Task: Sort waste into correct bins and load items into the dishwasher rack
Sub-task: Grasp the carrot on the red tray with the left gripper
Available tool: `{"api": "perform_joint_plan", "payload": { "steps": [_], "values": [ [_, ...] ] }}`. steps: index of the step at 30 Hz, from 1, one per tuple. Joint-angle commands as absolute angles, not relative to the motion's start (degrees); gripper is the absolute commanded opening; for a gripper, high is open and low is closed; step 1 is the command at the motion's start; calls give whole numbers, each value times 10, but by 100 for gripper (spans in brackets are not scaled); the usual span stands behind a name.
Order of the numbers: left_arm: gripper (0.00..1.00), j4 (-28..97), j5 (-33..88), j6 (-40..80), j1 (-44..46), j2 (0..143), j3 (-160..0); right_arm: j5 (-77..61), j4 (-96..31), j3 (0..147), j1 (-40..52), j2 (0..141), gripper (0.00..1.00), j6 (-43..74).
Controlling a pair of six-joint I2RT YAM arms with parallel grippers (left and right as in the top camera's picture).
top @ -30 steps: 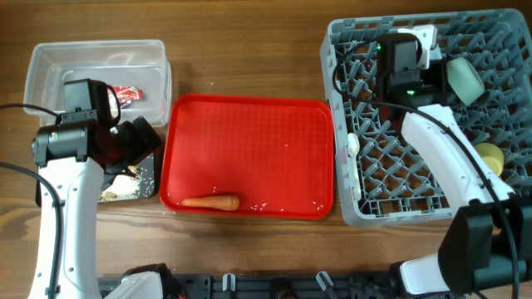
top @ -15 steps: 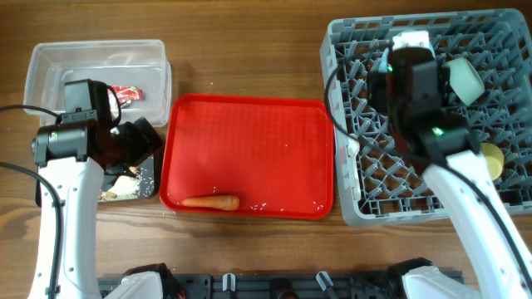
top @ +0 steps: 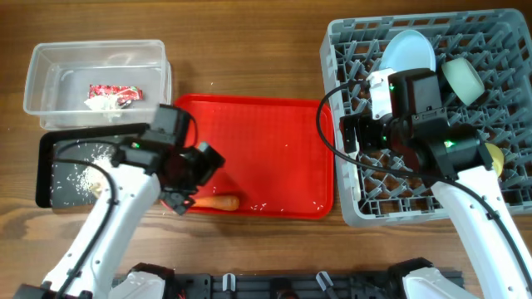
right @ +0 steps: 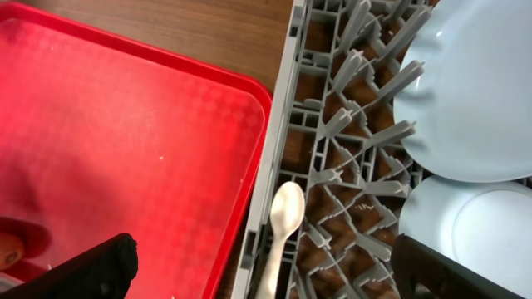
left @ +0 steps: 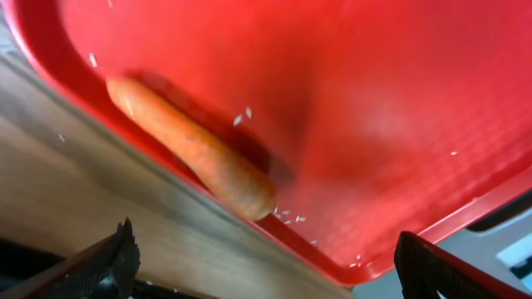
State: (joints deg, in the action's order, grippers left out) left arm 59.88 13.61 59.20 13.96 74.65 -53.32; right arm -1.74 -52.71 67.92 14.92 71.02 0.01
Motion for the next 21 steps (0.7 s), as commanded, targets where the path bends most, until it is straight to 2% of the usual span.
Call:
{"api": "perform_joint_plan", "payload": {
  "steps": [1, 5, 18, 21],
  "values": [
    [100, 547, 145, 670, 191, 743, -492, -31, -528, 679, 149, 710, 100, 6],
    [100, 529, 119, 726, 226, 744, -459, -31, -531, 679, 149, 710, 100, 5],
    [100, 393, 108, 729, 228, 862, -423, -31, -533, 679, 149, 710, 100, 6],
    [100, 387, 72, 729, 228, 871, -423, -31, -534, 679, 149, 710, 100, 5]
  ]
}}
